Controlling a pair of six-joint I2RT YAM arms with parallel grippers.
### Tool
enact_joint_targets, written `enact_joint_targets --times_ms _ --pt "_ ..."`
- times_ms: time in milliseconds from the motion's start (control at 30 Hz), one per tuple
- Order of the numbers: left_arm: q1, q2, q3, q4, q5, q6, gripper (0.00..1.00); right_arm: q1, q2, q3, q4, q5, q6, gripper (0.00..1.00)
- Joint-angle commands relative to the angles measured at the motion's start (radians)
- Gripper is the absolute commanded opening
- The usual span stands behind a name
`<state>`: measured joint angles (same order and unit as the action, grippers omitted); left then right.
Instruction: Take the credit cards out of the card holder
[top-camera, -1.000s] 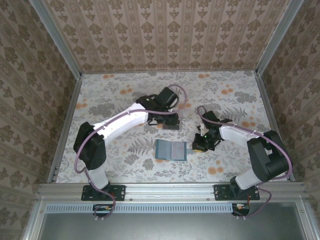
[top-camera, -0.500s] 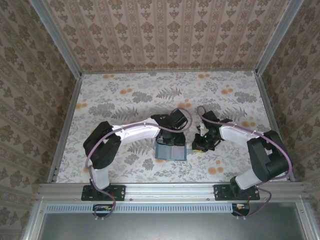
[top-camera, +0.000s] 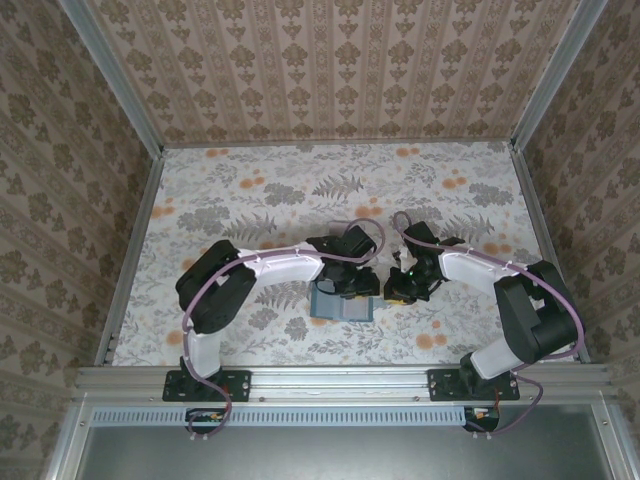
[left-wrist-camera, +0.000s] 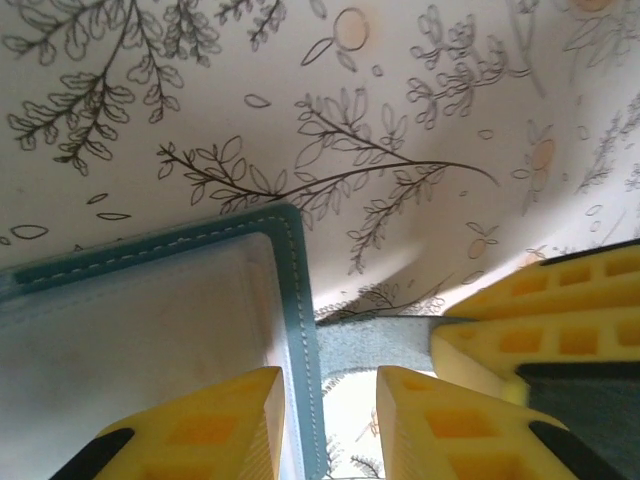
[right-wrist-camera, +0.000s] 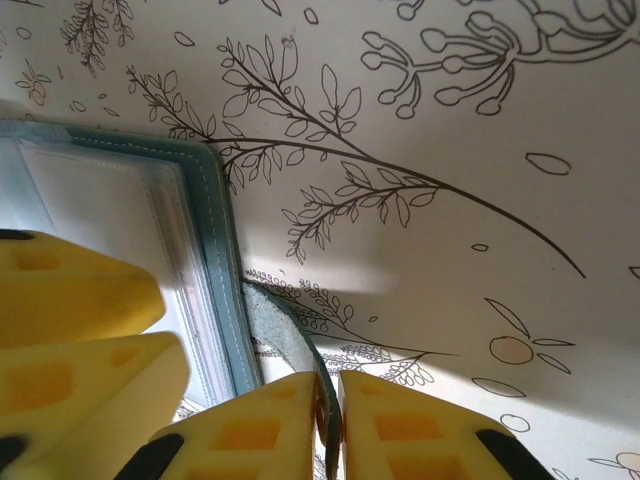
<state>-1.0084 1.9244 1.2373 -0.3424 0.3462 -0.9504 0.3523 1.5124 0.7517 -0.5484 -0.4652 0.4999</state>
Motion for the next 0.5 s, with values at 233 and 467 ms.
enact_joint_targets --times_ms 233,467 --pt "-0.006 0.006 0.013 -0.151 -0.05 0.021 0.3 0.004 0.016 0.008 -0.022 -0.018 -0.009 0.16" --pt "-0.009 -0.019 0.021 -0.234 -0.108 0.044 0.3 0.004 0.021 0.012 -0.022 -0.018 -0.007 0.16"
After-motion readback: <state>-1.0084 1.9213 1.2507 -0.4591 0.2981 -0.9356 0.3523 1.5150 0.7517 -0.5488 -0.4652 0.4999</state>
